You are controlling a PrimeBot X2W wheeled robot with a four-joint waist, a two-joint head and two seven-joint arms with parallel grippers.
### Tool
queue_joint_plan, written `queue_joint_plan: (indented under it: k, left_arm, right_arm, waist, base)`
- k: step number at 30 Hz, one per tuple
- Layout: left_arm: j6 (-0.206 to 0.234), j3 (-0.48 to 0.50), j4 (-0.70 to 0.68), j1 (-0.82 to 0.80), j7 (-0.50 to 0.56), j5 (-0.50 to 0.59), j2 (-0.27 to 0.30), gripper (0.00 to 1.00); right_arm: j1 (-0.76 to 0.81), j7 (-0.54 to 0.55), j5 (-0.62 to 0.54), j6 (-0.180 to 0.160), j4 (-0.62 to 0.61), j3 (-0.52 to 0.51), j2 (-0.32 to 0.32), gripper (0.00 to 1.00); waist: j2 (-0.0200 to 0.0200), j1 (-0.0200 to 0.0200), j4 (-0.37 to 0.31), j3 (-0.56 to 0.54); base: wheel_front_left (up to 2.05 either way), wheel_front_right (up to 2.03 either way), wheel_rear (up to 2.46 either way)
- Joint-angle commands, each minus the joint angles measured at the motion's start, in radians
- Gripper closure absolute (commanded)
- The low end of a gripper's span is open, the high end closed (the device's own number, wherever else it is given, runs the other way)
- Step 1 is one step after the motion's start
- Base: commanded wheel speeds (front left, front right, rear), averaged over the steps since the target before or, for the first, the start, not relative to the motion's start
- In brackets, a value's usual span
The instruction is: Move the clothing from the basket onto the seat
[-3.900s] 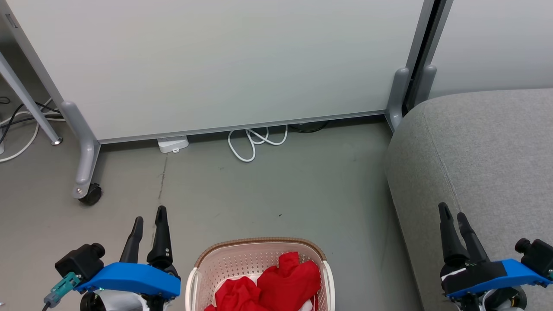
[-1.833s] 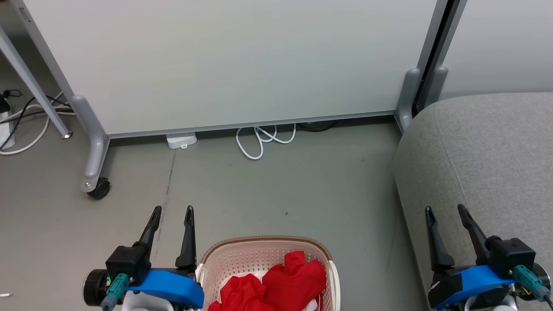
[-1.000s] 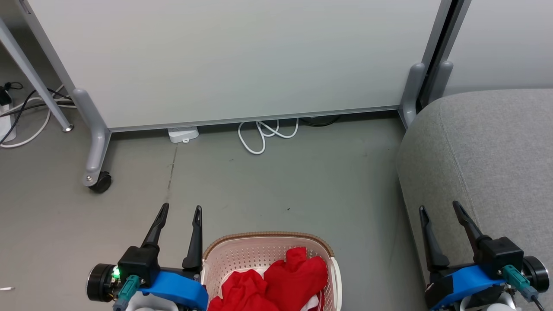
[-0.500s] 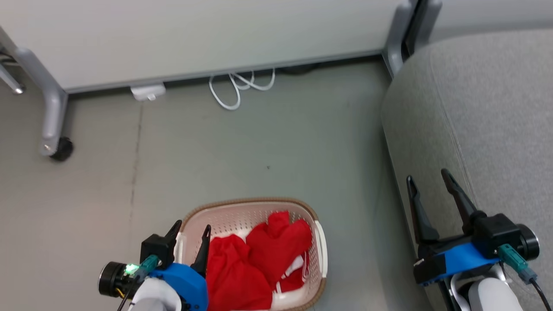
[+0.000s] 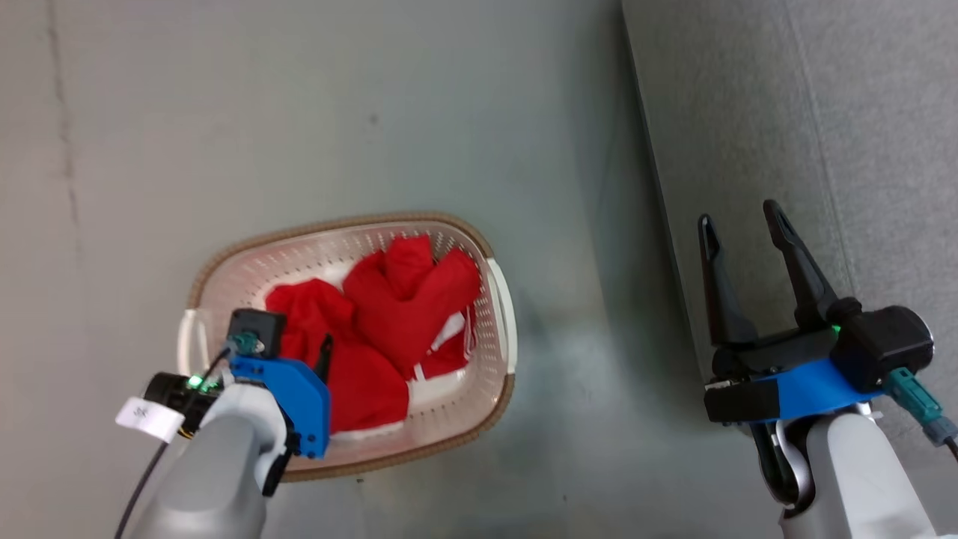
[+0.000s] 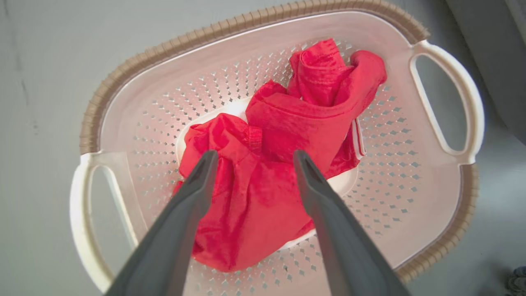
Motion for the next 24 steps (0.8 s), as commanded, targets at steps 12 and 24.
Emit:
queue_joint_plan:
  k: [12, 24]
  left_arm:
    - [0.036, 0.019, 0.158, -0.221, 0.049, -0.014, 0.064, 0.00]
    - [0.114, -0.005, 0.240, -0.298, 0.112, 0.000, 0.101, 0.96]
  right_arm:
    - [-0.072, -0.012, 0.084, 0.000, -0.059, 0.051, -0.001, 0.00]
    - [-0.086, -0.012, 0.151, 0.000, -0.070, 0.102, -0.001, 0.00]
  waist:
    - [0.0000, -0.0002, -0.120, 0.315]
    - [0.0000, -0.0002, -0.160, 0.373]
  base:
    - [0.00, 0.00, 0.00]
    - [0.00, 0.00, 0.00]
